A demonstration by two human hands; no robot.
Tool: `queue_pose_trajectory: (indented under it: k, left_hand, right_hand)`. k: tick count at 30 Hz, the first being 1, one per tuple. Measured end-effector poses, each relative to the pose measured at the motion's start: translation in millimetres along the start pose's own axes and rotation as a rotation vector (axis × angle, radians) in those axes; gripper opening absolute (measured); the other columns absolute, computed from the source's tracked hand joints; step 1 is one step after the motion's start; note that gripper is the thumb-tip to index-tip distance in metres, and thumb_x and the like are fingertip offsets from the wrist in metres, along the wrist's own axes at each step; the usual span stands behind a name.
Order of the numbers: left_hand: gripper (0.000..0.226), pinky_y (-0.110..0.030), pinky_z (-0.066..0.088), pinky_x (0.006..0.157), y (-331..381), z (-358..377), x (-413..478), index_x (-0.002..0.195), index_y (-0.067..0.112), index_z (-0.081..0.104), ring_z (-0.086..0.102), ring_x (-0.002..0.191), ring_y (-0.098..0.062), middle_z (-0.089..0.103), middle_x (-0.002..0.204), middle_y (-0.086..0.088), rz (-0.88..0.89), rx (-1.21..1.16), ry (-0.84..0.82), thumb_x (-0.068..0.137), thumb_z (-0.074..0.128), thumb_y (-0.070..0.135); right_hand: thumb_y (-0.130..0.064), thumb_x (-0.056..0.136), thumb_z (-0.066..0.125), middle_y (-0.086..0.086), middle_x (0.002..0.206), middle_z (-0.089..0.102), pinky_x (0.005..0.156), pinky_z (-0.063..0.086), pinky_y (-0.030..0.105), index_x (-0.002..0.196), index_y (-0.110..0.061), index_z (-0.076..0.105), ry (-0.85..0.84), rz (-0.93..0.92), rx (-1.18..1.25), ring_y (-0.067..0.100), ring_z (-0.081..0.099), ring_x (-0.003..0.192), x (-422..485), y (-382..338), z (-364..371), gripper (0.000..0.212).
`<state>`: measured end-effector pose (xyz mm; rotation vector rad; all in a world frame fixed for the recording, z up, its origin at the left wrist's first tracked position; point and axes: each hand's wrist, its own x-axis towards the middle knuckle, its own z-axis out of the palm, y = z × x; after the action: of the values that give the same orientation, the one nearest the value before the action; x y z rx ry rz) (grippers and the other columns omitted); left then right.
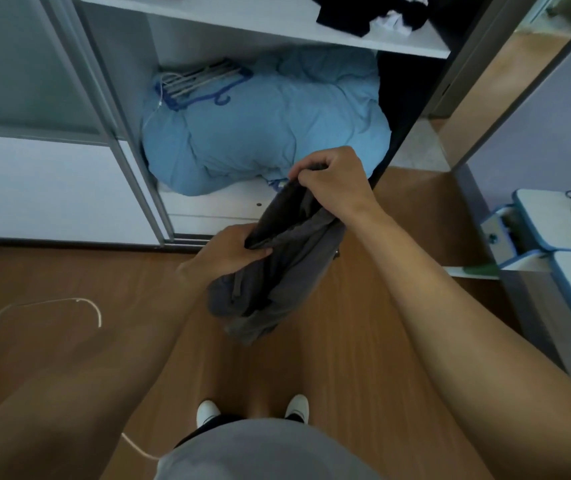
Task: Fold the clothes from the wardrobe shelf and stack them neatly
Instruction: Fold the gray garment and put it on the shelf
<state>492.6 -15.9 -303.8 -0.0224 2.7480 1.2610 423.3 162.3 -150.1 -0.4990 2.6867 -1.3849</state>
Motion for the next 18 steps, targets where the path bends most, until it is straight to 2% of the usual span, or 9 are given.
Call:
queue_pose_trajectory:
  k: [2, 4, 6, 7, 10, 13, 15, 16, 18]
  left_hand:
    - [0.011, -0.033, 0.048, 0.075, 0, -9, -4, 0.092, 0.034, 0.060, 0.066, 0.095, -0.023, 0.069, 0.097, 0.001, -0.009, 0.139, -0.009, 0.094, 0.062, 0.045]
    - [0.016, -0.038, 0.050, 0.083, 0, -22, -5, 0.095, 0.029, 0.062, 0.064, 0.099, -0.029, 0.069, 0.103, -0.006, -0.059, 0.279, 0.009, 0.098, 0.054, 0.044]
    - [0.018, -0.040, 0.050, 0.085, 2, -37, -4, 0.093, 0.024, 0.061, 0.063, 0.100, -0.030, 0.068, 0.105, -0.009, -0.123, 0.343, 0.025, 0.099, 0.051, 0.038]
    - [0.017, -0.037, 0.049, 0.082, 4, -44, -3, 0.088, 0.023, 0.059, 0.062, 0.099, -0.030, 0.067, 0.100, -0.008, -0.160, 0.315, 0.033, 0.098, 0.051, 0.033]
    - [0.016, -0.024, 0.042, 0.065, 11, -58, 0, 0.081, 0.019, 0.061, 0.060, 0.093, -0.023, 0.062, 0.089, -0.002, -0.235, 0.118, 0.091, 0.093, 0.053, 0.012]
    - [0.023, -0.006, 0.043, 0.054, 19, -57, -4, 0.096, 0.015, 0.069, 0.060, 0.076, -0.009, 0.065, 0.086, 0.002, -0.327, -0.182, 0.239, 0.091, 0.051, 0.000]
    - [0.030, -0.012, 0.050, 0.049, 24, -53, -7, 0.098, 0.015, 0.070, 0.062, 0.063, -0.007, 0.067, 0.082, -0.002, -0.431, -0.459, 0.340, 0.091, 0.047, -0.004]
    - [0.031, -0.017, 0.049, 0.043, 26, -52, -9, 0.099, 0.014, 0.069, 0.061, 0.057, -0.010, 0.067, 0.081, -0.006, -0.483, -0.572, 0.372, 0.091, 0.045, -0.005]
    - [0.031, -0.018, 0.043, 0.036, 31, -52, -9, 0.098, 0.014, 0.066, 0.057, 0.046, -0.012, 0.064, 0.074, -0.008, -0.586, -0.726, 0.399, 0.092, 0.042, -0.005]
  right_hand:
    - [-0.007, 0.083, 0.060, -0.009, 0.094, 0.075, 0.083, 0.051, 0.014, 0.093, -0.020, 0.080, 0.008, 0.002, -0.025, 0.001, 0.066, 0.090, 2, 7, 1, 0.026]
    - [-0.009, 0.085, 0.058, -0.006, 0.105, 0.075, 0.094, 0.052, 0.024, 0.101, -0.021, 0.079, 0.005, 0.012, -0.108, 0.007, 0.066, 0.103, 4, 20, -1, 0.029]
    - [-0.012, 0.090, 0.057, -0.003, 0.114, 0.074, 0.099, 0.051, 0.036, 0.106, -0.024, 0.078, -0.026, 0.056, -0.196, 0.015, 0.064, 0.111, 4, 41, -2, 0.029]
    - [-0.014, 0.092, 0.057, -0.002, 0.117, 0.073, 0.099, 0.051, 0.038, 0.108, -0.025, 0.077, -0.051, 0.090, -0.229, 0.018, 0.064, 0.112, 2, 53, -1, 0.028]
    - [-0.019, 0.095, 0.059, 0.004, 0.112, 0.073, 0.095, 0.052, 0.039, 0.107, -0.023, 0.076, -0.120, 0.211, -0.209, 0.023, 0.065, 0.107, -10, 82, 10, 0.020]
    - [-0.017, 0.096, 0.059, 0.008, 0.088, 0.070, 0.073, 0.048, 0.031, 0.084, -0.019, 0.071, -0.231, 0.263, -0.125, 0.024, 0.064, 0.084, -23, 94, 29, 0.016]
    - [-0.015, 0.097, 0.058, 0.005, 0.081, 0.068, 0.065, 0.045, 0.026, 0.084, -0.016, 0.070, -0.306, 0.256, -0.062, 0.018, 0.062, 0.075, -31, 97, 40, 0.018]
    - [-0.015, 0.098, 0.057, 0.001, 0.081, 0.069, 0.062, 0.046, 0.021, 0.088, -0.016, 0.071, -0.334, 0.258, -0.015, 0.014, 0.062, 0.073, -36, 97, 44, 0.017]
    - [-0.015, 0.099, 0.056, -0.007, 0.085, 0.070, 0.060, 0.046, 0.010, 0.096, -0.019, 0.071, -0.376, 0.252, 0.069, 0.004, 0.061, 0.073, -45, 95, 53, 0.016]
